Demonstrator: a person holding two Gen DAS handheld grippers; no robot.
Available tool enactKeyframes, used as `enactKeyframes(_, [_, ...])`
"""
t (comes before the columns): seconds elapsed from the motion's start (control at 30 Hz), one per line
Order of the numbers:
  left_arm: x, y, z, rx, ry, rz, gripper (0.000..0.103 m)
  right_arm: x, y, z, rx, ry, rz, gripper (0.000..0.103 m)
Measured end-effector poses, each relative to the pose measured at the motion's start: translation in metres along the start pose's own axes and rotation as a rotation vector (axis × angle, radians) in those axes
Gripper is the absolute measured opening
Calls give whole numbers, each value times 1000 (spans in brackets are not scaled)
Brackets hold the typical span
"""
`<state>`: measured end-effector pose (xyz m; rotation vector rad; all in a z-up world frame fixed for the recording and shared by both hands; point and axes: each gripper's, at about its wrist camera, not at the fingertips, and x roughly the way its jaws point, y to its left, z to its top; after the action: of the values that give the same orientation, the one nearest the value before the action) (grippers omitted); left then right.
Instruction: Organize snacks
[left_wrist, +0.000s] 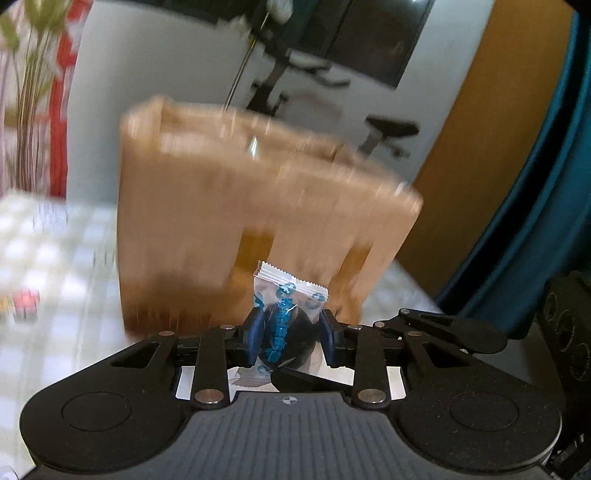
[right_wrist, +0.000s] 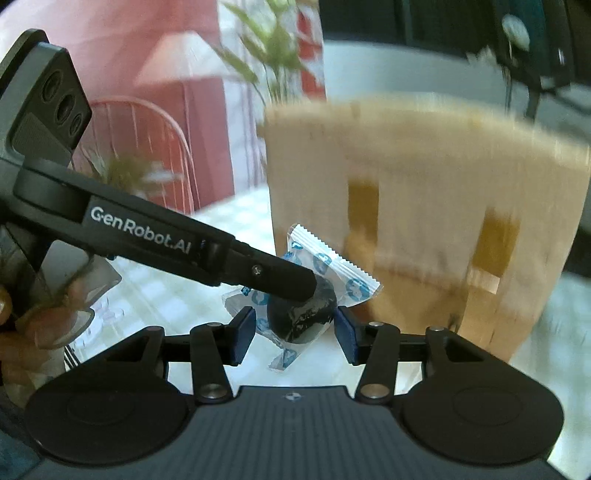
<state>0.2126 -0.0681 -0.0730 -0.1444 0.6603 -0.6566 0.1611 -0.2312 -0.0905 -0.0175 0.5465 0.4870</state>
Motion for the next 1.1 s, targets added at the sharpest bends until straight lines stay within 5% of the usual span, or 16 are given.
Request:
enactKeyframes(0.23, [-23,-23,59,88,-131,-50,34,-29,-3,53,-74,-146,-36,50])
enactKeyframes(0.47, [1,-38,119,133,-179,-76,34,-27,-32,108,-112,-202,-70,50])
enactKeyframes(0.67, [42,-27,147,62,-163,-81,34,-4,-64,140,-106,-174,-111,50])
enactKeyframes(0.83, [64,-19,154,68,-141,24,35,20,-84,149,-68,-103,-130,50])
enactKeyframes(0.93, [66,-9,154,50,-129,118,47,28,-93,146,-33,-73,-159,50])
enactKeyframes(1.0, [60,-5,150,75,-148,168,69,30,-97,144,-9,-57,-171,51])
enactKeyframes(1.1, [45,-3,148,99,-171,249,86,25,-100,141,-10,-45,-187,58])
